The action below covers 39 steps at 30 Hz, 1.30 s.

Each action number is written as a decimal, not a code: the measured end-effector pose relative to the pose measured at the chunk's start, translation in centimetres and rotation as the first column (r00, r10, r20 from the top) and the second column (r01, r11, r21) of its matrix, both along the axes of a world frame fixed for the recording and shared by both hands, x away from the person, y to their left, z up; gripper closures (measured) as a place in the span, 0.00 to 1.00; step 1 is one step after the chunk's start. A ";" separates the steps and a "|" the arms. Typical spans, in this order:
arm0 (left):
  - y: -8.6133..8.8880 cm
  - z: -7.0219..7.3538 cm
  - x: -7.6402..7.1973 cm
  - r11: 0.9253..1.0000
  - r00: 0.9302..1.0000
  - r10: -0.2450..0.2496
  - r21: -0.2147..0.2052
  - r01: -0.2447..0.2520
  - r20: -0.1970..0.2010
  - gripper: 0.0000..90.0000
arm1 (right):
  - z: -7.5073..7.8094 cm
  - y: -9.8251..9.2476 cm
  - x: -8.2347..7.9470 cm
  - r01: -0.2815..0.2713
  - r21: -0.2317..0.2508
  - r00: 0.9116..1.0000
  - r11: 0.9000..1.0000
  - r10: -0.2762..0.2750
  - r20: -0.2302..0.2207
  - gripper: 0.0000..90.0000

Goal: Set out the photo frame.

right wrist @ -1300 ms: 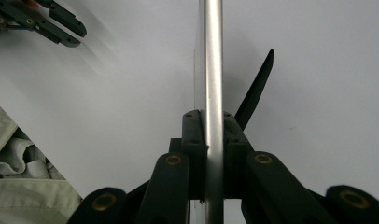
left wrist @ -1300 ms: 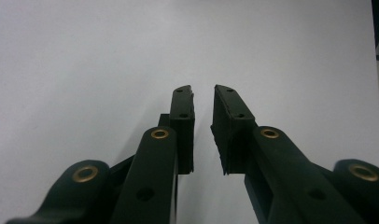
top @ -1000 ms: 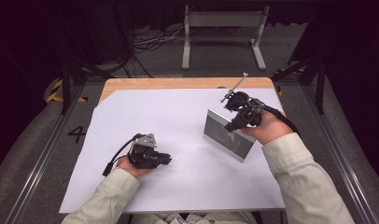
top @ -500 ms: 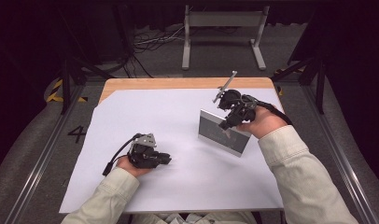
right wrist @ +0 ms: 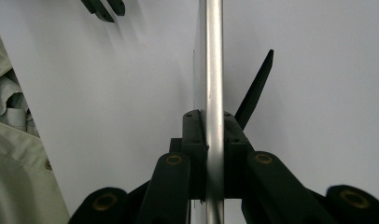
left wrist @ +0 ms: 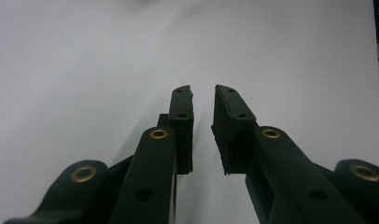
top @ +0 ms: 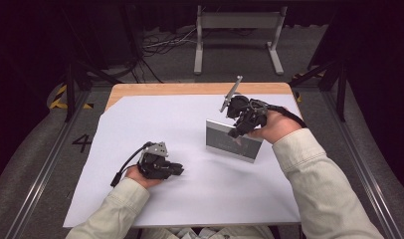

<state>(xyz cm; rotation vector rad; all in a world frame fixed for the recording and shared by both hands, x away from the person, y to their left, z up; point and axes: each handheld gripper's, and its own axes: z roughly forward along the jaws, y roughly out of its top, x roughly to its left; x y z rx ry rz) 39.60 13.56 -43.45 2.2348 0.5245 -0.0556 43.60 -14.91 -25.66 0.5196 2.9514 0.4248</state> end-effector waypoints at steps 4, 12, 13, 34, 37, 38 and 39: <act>0.0 0.0 0.0 1.000 1.000 0.002 -0.001 -0.002 -0.003 0.86 | 0.1 0.4 0.1 -0.016 -0.004 1.000 1.000 0.016 0.009 0.92; -0.1 0.0 0.1 1.000 1.000 0.003 -0.005 -0.003 -0.010 0.85 | -0.2 1.1 0.4 -0.096 -0.019 0.995 0.995 0.096 -0.003 0.92; -0.1 0.0 0.2 1.000 1.000 0.006 -0.004 -0.006 -0.004 0.85 | -0.3 1.1 0.4 -0.107 -0.022 0.994 0.994 0.107 -0.006 0.92; 0.0 -0.1 0.1 1.000 1.000 0.015 -0.007 -0.015 0.004 0.80 | -1.5 2.0 0.2 -0.270 -0.032 0.962 0.962 0.268 -0.052 0.92; 0.1 -0.1 0.1 1.000 1.000 0.018 -0.004 -0.018 0.008 0.80 | -1.6 2.1 0.2 -0.291 -0.031 0.956 0.956 0.289 -0.052 0.92; 0.1 -0.1 0.1 1.000 1.000 0.020 -0.004 -0.020 0.006 0.80 | -1.7 2.2 0.2 -0.296 -0.031 0.954 0.955 0.295 -0.053 0.92; 0.2 -0.1 0.1 1.000 1.000 0.019 -0.003 -0.019 0.004 0.80 | -1.8 2.2 0.3 -0.300 -0.028 0.953 0.953 0.299 -0.054 0.92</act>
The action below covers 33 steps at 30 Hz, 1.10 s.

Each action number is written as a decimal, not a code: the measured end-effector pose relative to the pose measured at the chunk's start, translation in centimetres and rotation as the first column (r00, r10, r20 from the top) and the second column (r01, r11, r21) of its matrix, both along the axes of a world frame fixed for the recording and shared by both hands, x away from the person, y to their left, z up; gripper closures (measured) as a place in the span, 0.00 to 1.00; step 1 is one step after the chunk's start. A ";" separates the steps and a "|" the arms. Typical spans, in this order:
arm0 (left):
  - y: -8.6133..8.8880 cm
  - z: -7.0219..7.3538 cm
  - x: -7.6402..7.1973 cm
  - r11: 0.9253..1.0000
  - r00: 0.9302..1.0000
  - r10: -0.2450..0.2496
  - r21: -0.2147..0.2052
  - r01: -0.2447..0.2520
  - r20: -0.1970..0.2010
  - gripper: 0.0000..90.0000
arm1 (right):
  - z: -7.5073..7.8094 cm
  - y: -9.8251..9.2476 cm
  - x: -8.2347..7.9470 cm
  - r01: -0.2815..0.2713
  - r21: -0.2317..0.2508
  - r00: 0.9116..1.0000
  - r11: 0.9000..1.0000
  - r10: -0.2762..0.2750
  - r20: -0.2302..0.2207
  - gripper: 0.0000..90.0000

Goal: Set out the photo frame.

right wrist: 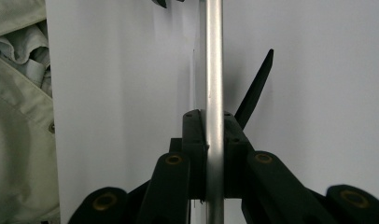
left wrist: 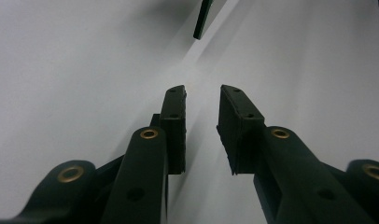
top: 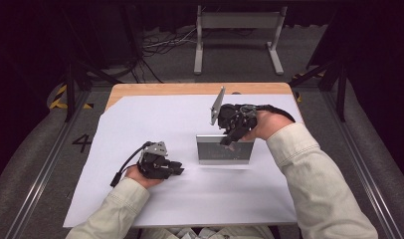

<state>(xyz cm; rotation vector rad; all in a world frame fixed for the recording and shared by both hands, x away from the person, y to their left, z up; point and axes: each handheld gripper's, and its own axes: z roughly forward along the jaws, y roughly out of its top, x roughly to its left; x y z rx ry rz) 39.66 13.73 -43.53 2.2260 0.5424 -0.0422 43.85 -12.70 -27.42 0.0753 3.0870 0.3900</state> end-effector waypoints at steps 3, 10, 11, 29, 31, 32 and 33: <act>0.2 0.0 -0.1 1.000 1.000 0.004 -0.002 -0.004 -0.001 0.80 | -0.2 0.2 0.2 -0.021 -0.009 1.000 1.000 0.021 -0.006 0.92; 0.5 -0.1 -0.2 1.000 1.000 0.012 -0.002 -0.012 -0.004 0.80 | -0.8 0.2 0.5 -0.046 -0.011 0.999 0.999 0.046 -0.017 0.92; 0.5 -0.1 -0.2 1.000 1.000 0.014 -0.003 -0.014 -0.004 0.80 | -0.9 0.2 0.7 -0.049 -0.010 0.999 0.999 0.049 -0.017 0.92; 0.6 -0.1 -0.2 1.000 1.000 0.014 -0.002 -0.014 -0.004 0.80 | -1.8 -0.6 1.7 -0.010 -0.021 1.000 1.000 0.009 -0.021 0.91; 0.6 -0.1 -0.2 1.000 1.000 0.016 -0.004 -0.016 -0.003 0.80 | -1.8 -0.7 1.8 -0.005 -0.026 1.000 1.000 0.005 -0.012 0.90; 0.5 -0.1 -0.2 1.000 1.000 0.014 -0.003 -0.014 -0.004 0.80 | -1.9 -0.8 1.9 0.004 -0.027 1.000 1.000 -0.004 -0.008 0.90; 0.5 -0.1 -0.2 1.000 1.000 0.014 -0.002 -0.014 -0.004 0.80 | -1.9 -0.8 1.9 0.002 -0.025 1.000 1.000 -0.002 -0.006 0.90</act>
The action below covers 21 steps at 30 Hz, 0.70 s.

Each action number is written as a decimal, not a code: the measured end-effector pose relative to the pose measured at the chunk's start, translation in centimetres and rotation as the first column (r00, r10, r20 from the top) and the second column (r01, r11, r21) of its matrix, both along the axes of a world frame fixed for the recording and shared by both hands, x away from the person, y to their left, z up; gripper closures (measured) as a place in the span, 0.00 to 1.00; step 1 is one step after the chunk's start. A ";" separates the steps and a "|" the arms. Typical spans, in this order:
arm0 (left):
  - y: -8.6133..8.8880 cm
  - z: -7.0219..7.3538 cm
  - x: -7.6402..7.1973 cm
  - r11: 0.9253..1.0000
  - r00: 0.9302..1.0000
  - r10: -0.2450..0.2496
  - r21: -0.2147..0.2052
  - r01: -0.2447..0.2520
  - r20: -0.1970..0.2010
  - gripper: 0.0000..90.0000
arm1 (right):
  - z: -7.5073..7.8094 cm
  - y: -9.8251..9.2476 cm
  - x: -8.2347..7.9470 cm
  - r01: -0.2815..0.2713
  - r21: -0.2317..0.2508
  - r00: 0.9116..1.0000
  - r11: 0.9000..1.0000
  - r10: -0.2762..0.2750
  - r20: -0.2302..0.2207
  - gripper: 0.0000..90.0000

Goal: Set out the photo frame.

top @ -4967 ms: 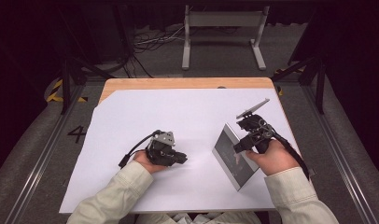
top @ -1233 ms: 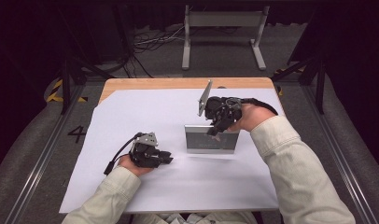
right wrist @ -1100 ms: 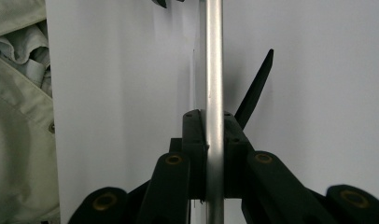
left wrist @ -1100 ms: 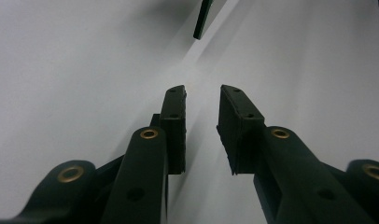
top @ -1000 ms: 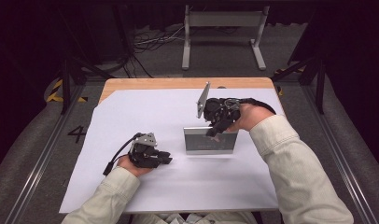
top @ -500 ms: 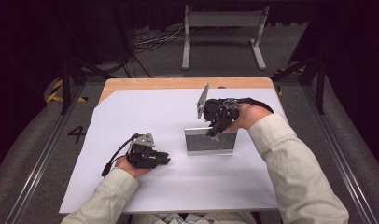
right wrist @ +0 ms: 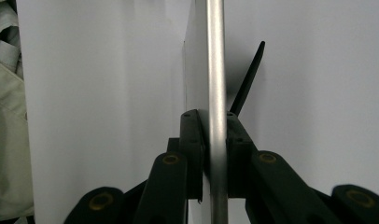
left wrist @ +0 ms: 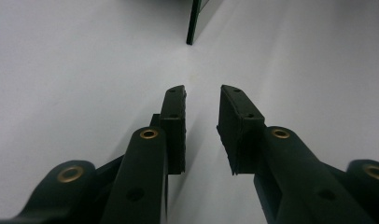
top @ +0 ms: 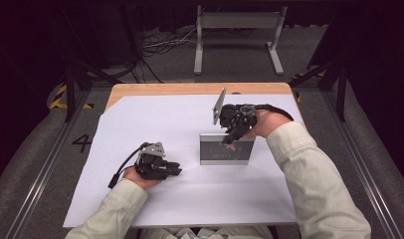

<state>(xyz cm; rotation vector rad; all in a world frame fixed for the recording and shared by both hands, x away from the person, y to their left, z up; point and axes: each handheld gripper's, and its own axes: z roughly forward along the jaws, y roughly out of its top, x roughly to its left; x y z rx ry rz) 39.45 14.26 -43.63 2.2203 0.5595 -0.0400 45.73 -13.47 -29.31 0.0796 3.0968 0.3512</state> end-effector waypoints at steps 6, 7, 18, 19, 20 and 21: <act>0.0 0.0 0.0 1.000 1.000 -0.002 0.001 0.002 0.002 0.80 | 0.0 0.0 0.0 0.000 -0.001 1.000 1.000 0.000 0.017 0.88; -0.1 0.0 0.0 1.000 1.000 -0.002 0.001 0.002 0.002 0.80 | 0.0 0.0 0.0 0.005 -0.002 1.000 1.000 -0.005 0.023 0.88; -0.1 0.0 0.1 1.000 1.000 -0.002 -0.002 0.002 0.001 0.80 | 0.3 -0.4 0.7 0.065 0.027 0.996 0.998 -0.066 0.055 0.58; -0.1 0.0 0.1 1.000 1.000 -0.002 -0.003 0.002 -0.001 0.80 | 0.3 -0.4 0.7 0.076 0.031 0.996 0.997 -0.077 0.051 0.53; -0.1 0.0 0.1 1.000 1.000 -0.002 -0.001 0.002 -0.003 0.80 | 0.3 -0.5 0.7 0.084 0.034 0.995 0.996 -0.085 0.045 0.49; -0.1 0.0 0.1 1.000 1.000 -0.006 -0.002 0.006 -0.002 0.80 | 0.3 -0.5 0.7 0.090 0.036 0.995 0.995 -0.091 0.043 0.45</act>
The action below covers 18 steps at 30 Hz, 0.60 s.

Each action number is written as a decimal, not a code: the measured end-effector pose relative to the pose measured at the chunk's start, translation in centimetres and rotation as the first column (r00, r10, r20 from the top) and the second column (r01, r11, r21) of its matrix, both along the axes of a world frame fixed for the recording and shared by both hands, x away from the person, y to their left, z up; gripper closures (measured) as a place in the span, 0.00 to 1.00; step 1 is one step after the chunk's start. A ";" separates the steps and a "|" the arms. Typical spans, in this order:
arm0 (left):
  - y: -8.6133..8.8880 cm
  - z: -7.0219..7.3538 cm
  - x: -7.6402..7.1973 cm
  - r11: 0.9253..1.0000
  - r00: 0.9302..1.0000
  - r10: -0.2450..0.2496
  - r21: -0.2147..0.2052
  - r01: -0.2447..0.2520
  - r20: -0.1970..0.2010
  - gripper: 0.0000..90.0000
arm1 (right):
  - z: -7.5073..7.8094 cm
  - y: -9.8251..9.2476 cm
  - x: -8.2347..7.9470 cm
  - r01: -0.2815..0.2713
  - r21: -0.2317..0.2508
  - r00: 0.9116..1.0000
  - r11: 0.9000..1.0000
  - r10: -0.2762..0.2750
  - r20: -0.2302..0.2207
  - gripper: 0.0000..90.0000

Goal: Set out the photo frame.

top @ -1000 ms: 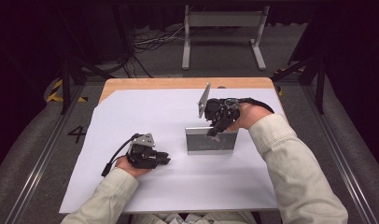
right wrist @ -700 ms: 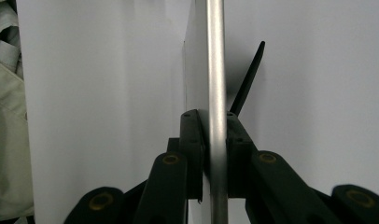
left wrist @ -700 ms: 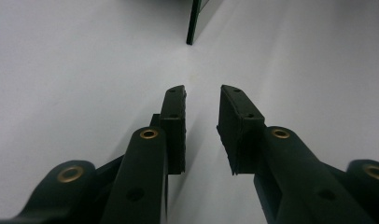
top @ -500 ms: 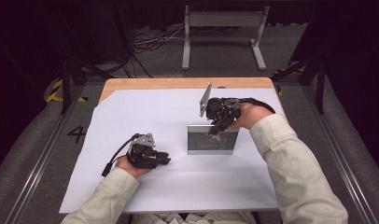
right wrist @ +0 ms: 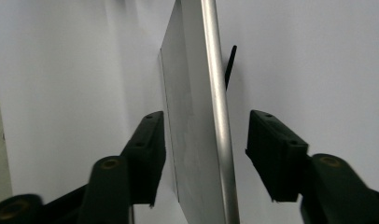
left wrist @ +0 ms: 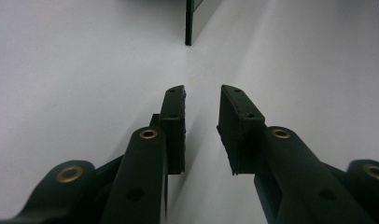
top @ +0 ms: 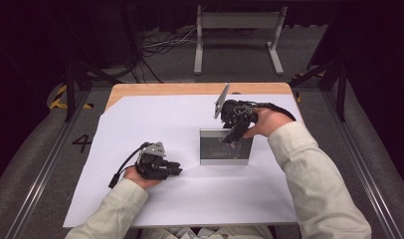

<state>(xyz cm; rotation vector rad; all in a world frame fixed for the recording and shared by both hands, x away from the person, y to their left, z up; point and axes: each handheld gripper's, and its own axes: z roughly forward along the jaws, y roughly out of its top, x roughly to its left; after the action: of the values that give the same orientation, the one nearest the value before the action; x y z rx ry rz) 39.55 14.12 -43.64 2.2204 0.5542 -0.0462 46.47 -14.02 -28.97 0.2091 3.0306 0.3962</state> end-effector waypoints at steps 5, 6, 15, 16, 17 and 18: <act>-0.1 0.0 0.1 1.000 1.000 -0.002 -0.001 0.002 0.000 0.80 | 0.4 -0.6 0.1 0.029 0.040 0.999 0.999 -0.030 0.019 0.37; -0.1 0.0 0.1 1.000 1.000 -0.001 -0.001 0.001 0.000 0.80 | 0.5 -0.7 0.1 0.036 0.043 0.999 0.998 -0.037 0.021 0.37; 0.0 0.0 0.2 1.000 1.000 0.003 -0.002 -0.003 0.001 0.80 | 1.2 -2.1 -0.4 0.058 0.088 0.996 0.994 -0.064 0.066 0.34; 0.0 0.0 0.2 1.000 1.000 0.003 -0.002 -0.003 0.001 0.80 | 1.2 -2.1 -0.4 0.058 0.088 0.996 0.994 -0.064 0.066 0.34; -0.1 0.0 0.1 1.000 1.000 0.002 -0.001 -0.002 0.002 0.80 | 1.3 -2.3 -0.5 0.063 0.092 0.995 0.994 -0.069 0.073 0.34; -0.1 0.0 0.1 1.000 1.000 0.000 -0.001 0.000 0.000 0.80 | 1.4 -2.6 -0.6 0.066 0.102 0.993 0.993 -0.075 0.086 0.34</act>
<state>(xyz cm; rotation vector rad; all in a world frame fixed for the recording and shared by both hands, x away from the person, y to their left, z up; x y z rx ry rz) 39.67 14.02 -43.66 2.2198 0.5542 -0.0461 45.87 -16.58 -27.57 0.2957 2.9087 0.5350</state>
